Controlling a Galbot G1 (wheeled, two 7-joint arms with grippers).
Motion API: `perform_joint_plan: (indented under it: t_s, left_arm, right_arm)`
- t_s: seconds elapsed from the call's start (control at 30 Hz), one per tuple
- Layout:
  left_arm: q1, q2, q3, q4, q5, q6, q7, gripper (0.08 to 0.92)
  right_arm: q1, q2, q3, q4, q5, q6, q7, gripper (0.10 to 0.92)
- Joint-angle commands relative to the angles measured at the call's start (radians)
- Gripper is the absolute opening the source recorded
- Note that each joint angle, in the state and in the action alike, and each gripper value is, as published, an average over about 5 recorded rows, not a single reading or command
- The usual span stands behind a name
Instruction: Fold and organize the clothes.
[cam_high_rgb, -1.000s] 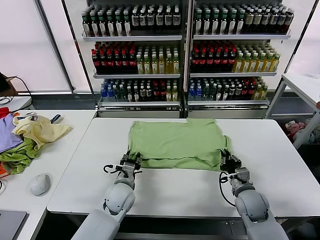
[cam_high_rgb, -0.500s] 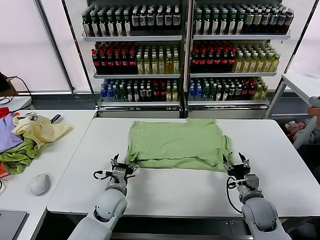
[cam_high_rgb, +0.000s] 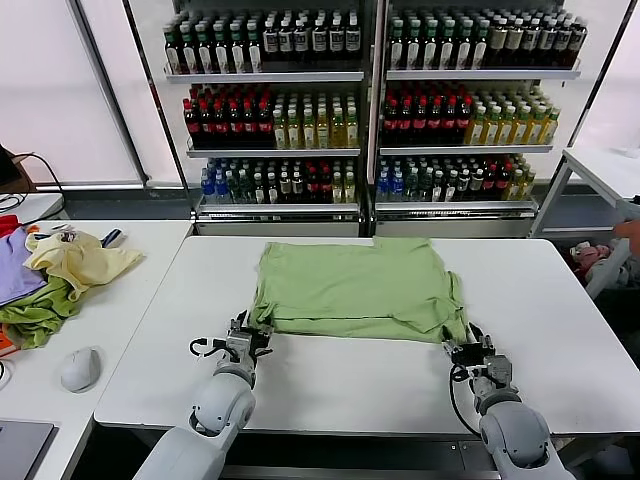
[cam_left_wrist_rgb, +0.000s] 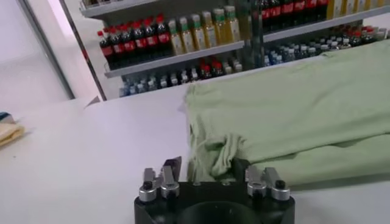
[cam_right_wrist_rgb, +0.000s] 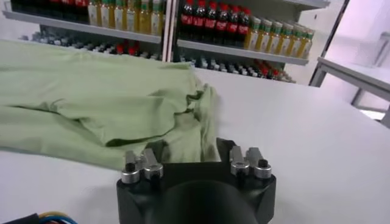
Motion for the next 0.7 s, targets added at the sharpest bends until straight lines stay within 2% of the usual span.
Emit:
perform_joint_plan:
  t_s: [0.03,0.27,0.37,0.7]
  left_arm:
    - [-0.001,0.003,0.0,0.007,-0.064,0.019,0.001,0.402]
    - [0.015,0.008,-0.003,-0.016,-0.083,0.018,0.003,0.196]
    - [0.037,0.014,-0.007,-0.048,-0.084,0.02,0.003,0.131]
    - [0.236,0.044,-0.04,-0.314,-0.068,0.038,-0.007,0.107]
  right_arm:
    - [-0.004,0.0,-0.006,-0.007,0.011,-0.013,-0.006,0.379]
    - [-0.007,-0.019,-0.003,0.009,0.015,-0.004,-0.022,0.187]
    - [-0.018,-0.037,0.0,0.026,0.018,0.002,-0.029,0.152]
    - [-0.169,-0.09,0.049,0.191,0.017,0.012,-0.043,0.144]
